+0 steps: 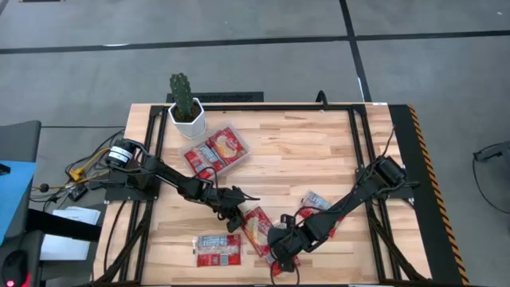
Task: Sort popcorn bags into baskets
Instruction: Put the red popcorn bag into the transparent bin
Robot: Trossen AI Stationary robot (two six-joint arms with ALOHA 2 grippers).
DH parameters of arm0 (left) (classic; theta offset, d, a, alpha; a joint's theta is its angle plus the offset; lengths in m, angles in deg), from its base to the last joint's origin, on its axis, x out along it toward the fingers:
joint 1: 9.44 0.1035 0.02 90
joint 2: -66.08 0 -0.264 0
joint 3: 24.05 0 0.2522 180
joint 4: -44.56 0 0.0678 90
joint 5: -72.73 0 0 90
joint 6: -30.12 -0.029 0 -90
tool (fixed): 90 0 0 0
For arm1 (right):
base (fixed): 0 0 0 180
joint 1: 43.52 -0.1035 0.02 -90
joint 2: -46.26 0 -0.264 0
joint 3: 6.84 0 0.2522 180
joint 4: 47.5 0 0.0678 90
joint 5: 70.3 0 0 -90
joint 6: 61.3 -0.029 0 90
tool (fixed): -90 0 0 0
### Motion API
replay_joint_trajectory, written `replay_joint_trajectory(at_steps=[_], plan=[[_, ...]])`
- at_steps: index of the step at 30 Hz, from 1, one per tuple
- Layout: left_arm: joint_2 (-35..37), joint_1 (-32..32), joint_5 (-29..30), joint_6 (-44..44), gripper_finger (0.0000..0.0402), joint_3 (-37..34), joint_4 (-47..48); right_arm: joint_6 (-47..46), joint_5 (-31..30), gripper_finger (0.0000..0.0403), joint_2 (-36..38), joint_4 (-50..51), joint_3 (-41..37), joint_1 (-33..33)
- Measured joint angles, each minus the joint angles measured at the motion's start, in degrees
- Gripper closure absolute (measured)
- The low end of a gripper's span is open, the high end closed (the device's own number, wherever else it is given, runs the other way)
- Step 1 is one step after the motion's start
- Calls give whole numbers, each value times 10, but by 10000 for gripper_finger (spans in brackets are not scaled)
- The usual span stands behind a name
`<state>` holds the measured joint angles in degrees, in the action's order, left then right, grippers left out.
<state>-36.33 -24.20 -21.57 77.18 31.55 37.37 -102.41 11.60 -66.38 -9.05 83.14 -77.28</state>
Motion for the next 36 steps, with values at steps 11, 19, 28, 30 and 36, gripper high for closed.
replay_joint_trajectory(at_steps=[11,19,28,30,36], plan=[[0,3,-7,0,166,0,3,-14,7,384,-2,-3,0,-1],[0,4,-13,-1,166,0,1,13,7,393,-2,-74,-43,15],[1,4,-16,0,166,0,-1,77,22,380,0,-115,-81,64],[2,5,-17,1,167,0,-5,93,23,385,-1,-124,-82,72],[1,5,-14,6,196,-1,-17,115,16,389,-1,-131,-82,85]])
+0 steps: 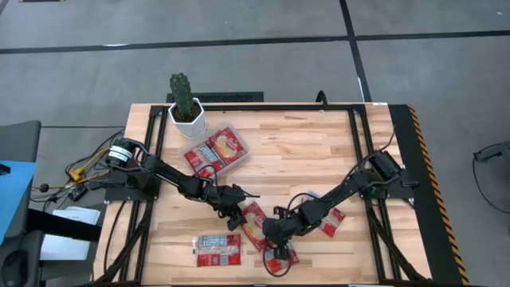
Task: Sort popcorn bags into baskets
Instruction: Put the red popcorn bag into the transparent bin
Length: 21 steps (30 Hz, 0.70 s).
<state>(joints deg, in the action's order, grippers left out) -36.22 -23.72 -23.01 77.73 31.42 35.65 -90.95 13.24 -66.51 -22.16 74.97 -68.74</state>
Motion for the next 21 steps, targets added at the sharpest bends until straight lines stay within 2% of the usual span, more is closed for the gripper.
replay_joint_trajectory(at_steps=[6,11,14,21], plan=[[0,0,10,1,260,0,12,2,-7,381,0,1,0,4],[-1,1,12,2,335,0,16,2,-11,389,0,0,0,1],[-1,6,-9,8,383,0,14,4,-12,389,6,4,0,1],[1,28,-67,56,396,0,12,3,-28,377,58,41,0,2]])
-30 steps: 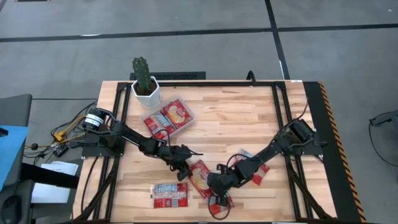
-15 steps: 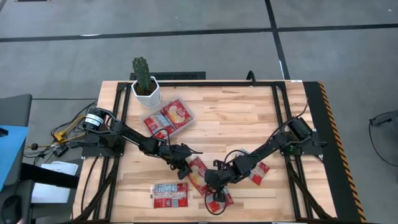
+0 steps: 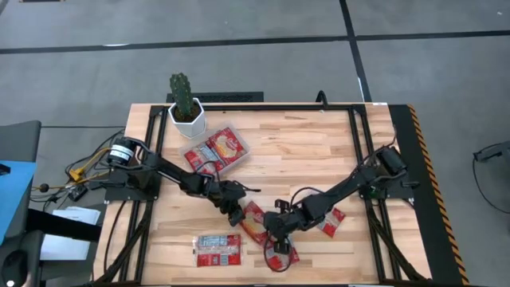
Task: Sort popcorn bags into baskets
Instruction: Put the red popcorn bag into the transparent bin
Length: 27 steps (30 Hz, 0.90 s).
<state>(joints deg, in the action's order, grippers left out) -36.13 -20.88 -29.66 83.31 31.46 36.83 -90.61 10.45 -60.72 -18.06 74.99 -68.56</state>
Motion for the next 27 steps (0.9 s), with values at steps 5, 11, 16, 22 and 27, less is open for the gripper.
replay_joint_trajectory(at_steps=[5,11,16,22,27], plan=[[25,9,-9,20,398,2,-6,9,-3,384,63,57,0,-2],[69,21,-7,35,399,2,-1,13,-31,381,144,150,0,-3],[106,33,0,36,400,15,2,14,-60,369,193,210,0,-3],[176,77,-6,3,401,54,86,15,-91,376,223,271,0,-4],[253,151,1,-112,401,120,288,15,-92,385,227,301,0,-4]])
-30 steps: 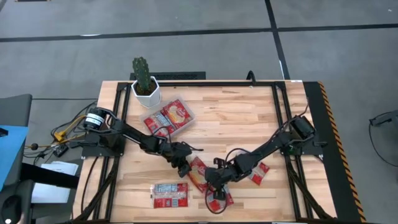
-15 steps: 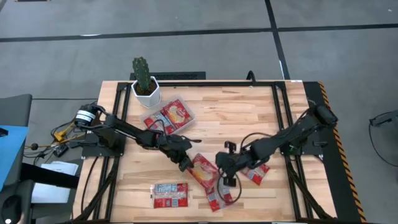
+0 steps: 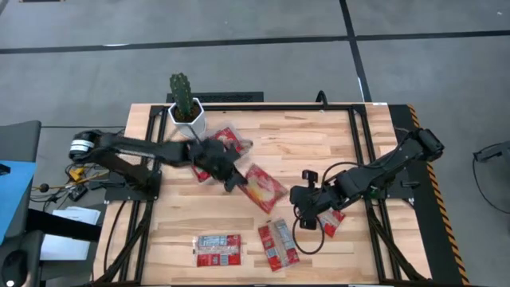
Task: Sort popcorn bags into baskets
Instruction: Put the red popcorn bag into the transparent bin
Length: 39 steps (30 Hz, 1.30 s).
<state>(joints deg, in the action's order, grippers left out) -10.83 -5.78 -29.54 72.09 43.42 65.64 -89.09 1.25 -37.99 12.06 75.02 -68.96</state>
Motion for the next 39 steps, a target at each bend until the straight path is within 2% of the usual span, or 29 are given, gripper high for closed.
replay_joint_trajectory(at_steps=[4,7,12,16,22,32,35,39], plan=[[30,77,53,-144,401,69,190,8,-3,381,-12,1,0,1],[28,141,76,-244,401,114,286,11,-3,372,-13,2,0,0],[20,242,100,-351,401,128,338,13,-16,370,-13,1,0,0],[4,296,101,-411,401,129,355,13,-18,379,-13,5,0,0],[-45,308,95,-472,401,128,386,13,-25,384,-13,5,0,0],[-95,307,98,-471,394,128,377,9,-31,370,-13,5,0,1],[-95,306,99,-464,364,128,366,9,-31,376,-13,5,0,1],[-95,306,95,-455,297,128,362,10,-32,382,-13,5,0,1]])
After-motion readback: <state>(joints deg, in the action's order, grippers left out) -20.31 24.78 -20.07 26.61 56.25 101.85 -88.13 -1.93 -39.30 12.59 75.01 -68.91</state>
